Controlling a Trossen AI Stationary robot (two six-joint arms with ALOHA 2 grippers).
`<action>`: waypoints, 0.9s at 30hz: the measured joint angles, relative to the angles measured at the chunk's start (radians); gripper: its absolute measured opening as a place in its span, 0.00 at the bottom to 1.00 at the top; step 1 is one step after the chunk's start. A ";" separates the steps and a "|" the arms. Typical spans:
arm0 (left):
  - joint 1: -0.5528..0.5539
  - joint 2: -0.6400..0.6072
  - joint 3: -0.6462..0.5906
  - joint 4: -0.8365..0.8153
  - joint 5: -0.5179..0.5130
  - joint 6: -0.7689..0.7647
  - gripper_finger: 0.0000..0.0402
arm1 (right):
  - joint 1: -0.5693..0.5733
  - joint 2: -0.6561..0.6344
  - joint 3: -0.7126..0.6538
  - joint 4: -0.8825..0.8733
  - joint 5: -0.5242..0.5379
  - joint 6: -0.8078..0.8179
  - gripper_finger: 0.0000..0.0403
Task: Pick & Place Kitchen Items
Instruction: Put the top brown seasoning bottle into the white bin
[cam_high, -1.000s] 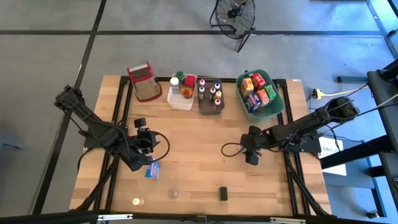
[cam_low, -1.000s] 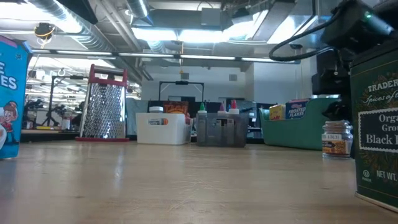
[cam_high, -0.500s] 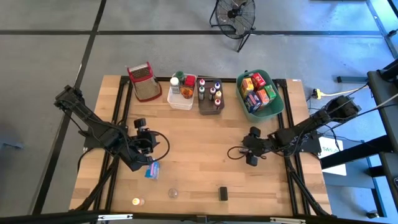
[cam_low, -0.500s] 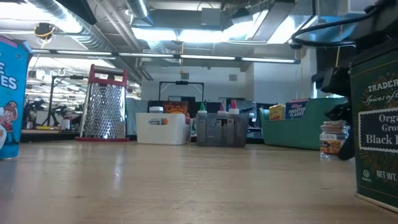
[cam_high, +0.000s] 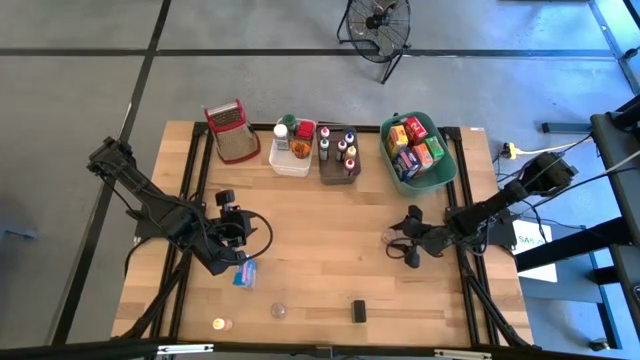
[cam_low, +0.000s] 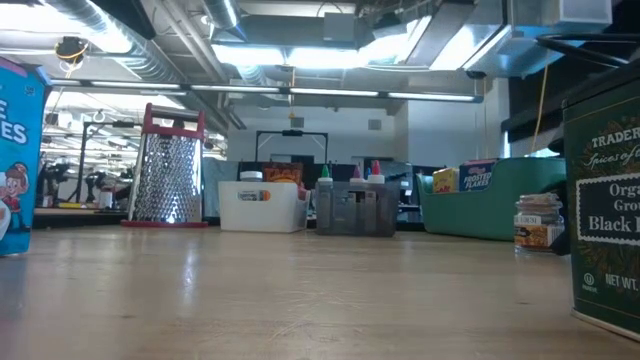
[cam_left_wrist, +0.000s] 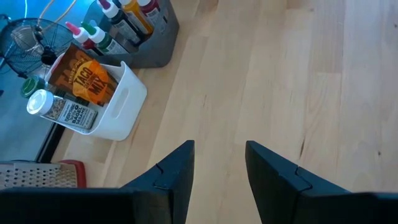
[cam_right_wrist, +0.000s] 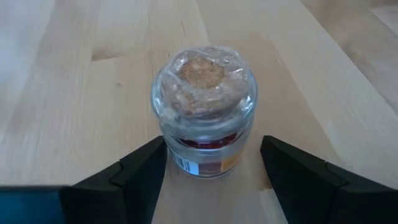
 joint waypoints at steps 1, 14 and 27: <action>0.000 0.000 0.000 0.000 0.000 0.000 0.35 | 0.000 0.000 0.000 0.000 0.001 -0.001 0.67; 0.000 0.000 0.000 0.000 -0.022 0.010 0.35 | -0.007 0.024 -0.003 0.051 0.008 -0.026 0.67; 0.000 0.000 0.000 0.000 -0.030 0.076 0.35 | -0.049 0.185 -0.002 0.243 0.038 -0.072 0.67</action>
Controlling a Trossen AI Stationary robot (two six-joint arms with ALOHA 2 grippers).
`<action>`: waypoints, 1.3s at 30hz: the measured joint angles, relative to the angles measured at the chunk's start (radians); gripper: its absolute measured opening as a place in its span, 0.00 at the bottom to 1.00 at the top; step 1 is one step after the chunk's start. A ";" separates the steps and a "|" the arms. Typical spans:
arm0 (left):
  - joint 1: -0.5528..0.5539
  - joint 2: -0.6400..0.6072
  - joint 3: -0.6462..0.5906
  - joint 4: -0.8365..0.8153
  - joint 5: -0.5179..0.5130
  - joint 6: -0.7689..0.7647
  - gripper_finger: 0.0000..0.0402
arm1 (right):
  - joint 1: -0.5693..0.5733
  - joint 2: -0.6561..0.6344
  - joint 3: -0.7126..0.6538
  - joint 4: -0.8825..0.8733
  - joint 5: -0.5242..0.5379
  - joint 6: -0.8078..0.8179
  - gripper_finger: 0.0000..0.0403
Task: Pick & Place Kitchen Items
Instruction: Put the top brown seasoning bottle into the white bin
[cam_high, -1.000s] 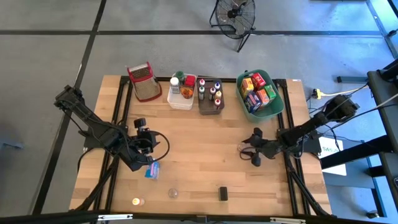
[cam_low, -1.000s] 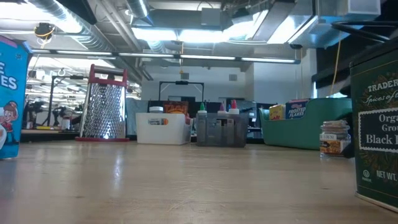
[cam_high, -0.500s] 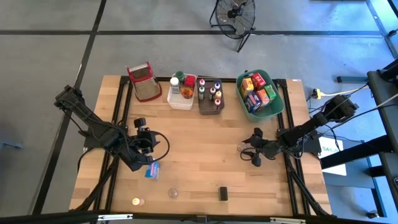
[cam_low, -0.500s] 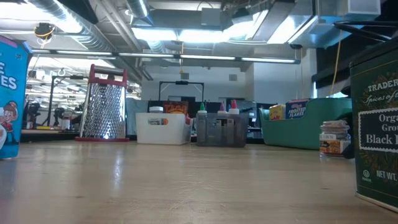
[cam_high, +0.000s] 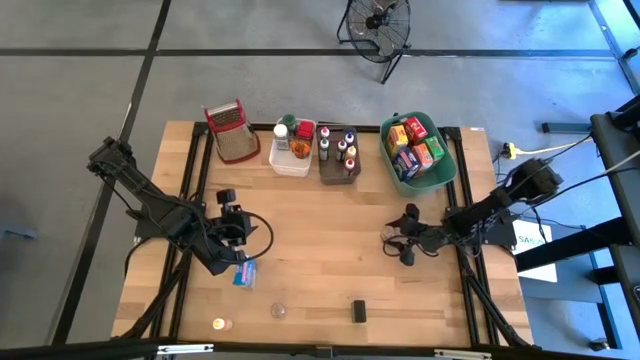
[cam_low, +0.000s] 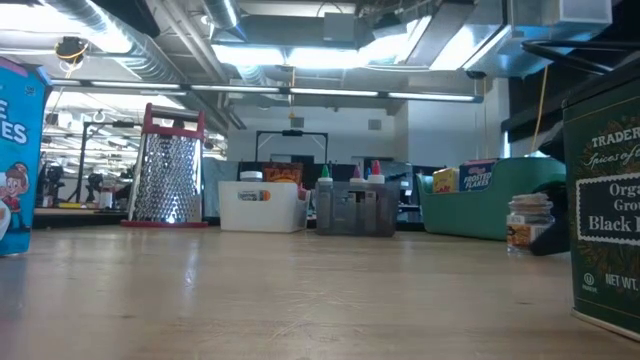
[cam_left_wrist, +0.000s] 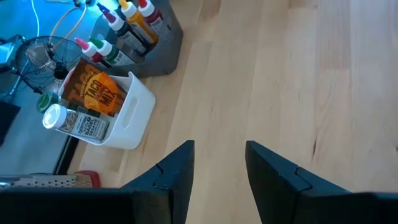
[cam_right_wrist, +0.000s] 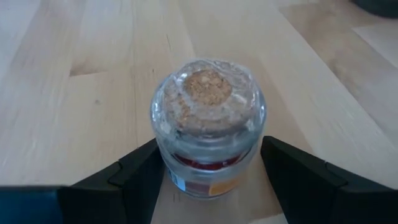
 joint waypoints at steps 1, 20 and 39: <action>0.000 0.000 0.000 0.000 0.000 0.003 0.35 | 0.000 0.015 0.000 0.018 0.004 0.000 0.67; 0.000 0.000 0.000 0.000 -0.008 0.029 0.35 | 0.000 0.222 0.002 0.266 0.039 0.027 0.58; 0.000 0.000 0.000 0.001 0.000 0.029 0.35 | -0.058 0.185 -0.001 0.308 -0.140 -0.031 0.47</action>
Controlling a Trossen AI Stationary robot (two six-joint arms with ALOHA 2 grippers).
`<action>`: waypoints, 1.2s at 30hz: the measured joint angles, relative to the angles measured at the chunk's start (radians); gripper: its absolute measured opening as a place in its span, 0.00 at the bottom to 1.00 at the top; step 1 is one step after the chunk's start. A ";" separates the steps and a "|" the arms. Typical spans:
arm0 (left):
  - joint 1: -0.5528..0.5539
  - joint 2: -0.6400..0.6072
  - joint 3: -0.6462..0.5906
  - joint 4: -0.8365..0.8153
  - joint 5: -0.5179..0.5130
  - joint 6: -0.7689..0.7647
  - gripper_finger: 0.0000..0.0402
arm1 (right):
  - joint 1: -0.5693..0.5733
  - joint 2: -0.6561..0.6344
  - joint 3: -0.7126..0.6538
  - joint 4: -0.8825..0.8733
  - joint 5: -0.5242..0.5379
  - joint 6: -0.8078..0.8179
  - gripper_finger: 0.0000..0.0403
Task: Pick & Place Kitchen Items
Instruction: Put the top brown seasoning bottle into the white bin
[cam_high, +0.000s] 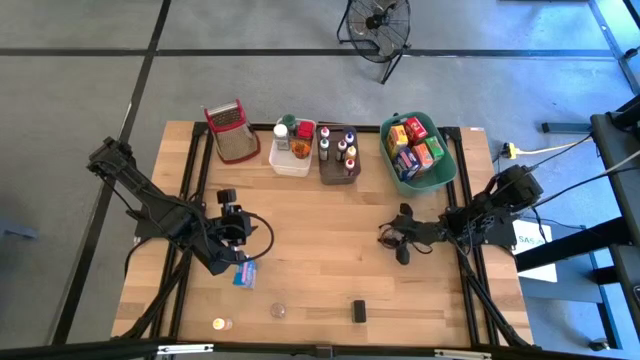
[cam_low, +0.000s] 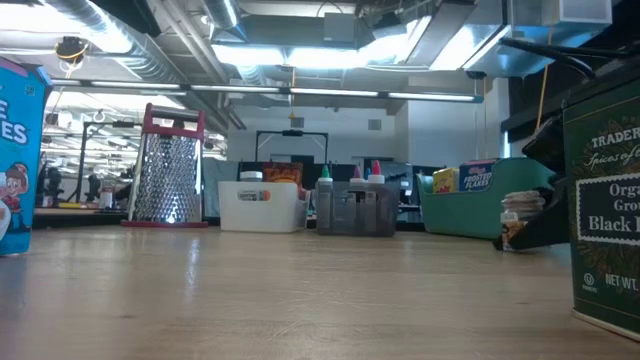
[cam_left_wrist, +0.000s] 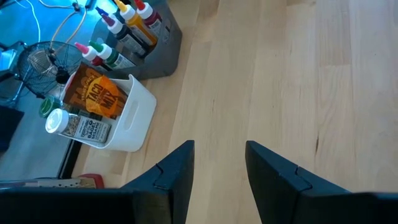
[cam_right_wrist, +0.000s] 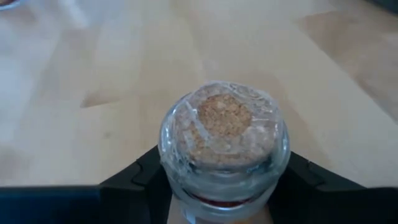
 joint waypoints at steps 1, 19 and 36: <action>0.000 0.000 0.000 0.000 0.000 0.000 0.35 | -0.014 -0.005 0.002 0.003 -0.037 -0.011 0.47; 0.036 0.009 0.000 0.151 -0.076 0.252 0.35 | -0.282 -0.220 0.459 -0.967 -0.577 -0.290 0.47; 0.042 0.178 -0.001 0.311 -0.209 0.557 0.35 | -0.260 -0.225 1.176 -1.724 -0.434 -0.616 0.48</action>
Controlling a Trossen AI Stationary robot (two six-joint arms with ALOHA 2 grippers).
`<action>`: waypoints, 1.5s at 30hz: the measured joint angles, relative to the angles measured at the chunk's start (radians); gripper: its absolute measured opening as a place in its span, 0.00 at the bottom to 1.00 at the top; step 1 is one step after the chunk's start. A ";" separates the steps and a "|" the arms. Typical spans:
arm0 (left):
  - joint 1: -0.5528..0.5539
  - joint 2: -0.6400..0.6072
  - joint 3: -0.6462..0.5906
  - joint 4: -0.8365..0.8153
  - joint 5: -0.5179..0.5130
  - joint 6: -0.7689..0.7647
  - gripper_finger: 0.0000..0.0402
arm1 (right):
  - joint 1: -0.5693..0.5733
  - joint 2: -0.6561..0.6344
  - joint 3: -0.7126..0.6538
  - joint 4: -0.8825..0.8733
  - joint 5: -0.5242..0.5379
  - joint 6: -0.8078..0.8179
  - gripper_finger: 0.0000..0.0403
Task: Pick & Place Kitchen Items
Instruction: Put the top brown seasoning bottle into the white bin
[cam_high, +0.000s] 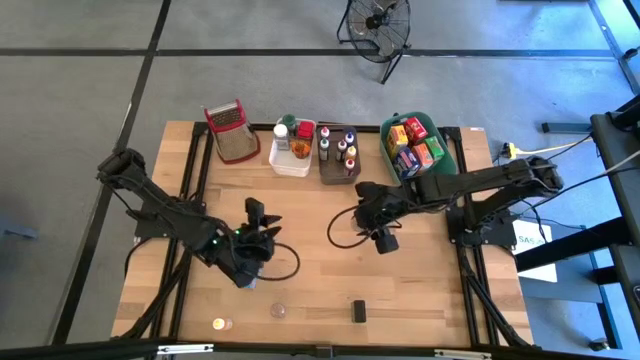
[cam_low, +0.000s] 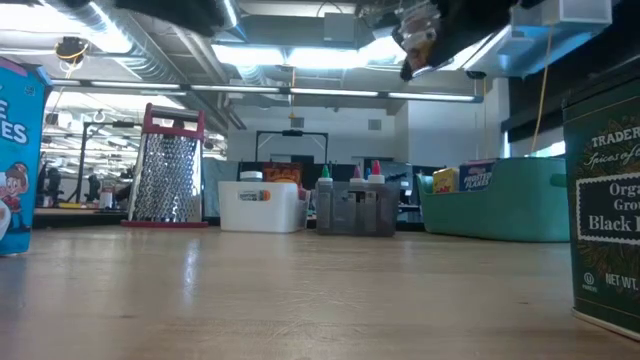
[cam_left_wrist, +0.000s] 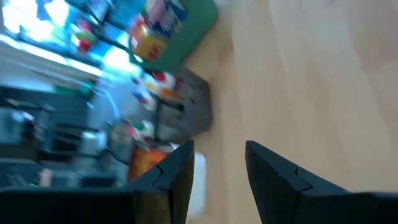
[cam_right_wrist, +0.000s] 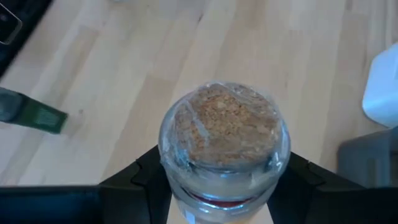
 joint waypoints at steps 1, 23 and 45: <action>0.000 0.008 0.000 0.039 -0.019 0.047 0.35 | 0.000 0.011 0.007 -0.001 0.008 -0.009 0.48; 0.224 0.119 0.001 0.768 0.439 0.981 0.35 | -0.009 0.118 0.072 -0.010 0.001 -0.094 0.47; 0.243 0.155 0.001 0.867 0.577 0.934 0.35 | -0.009 0.117 0.072 -0.018 0.001 -0.100 0.47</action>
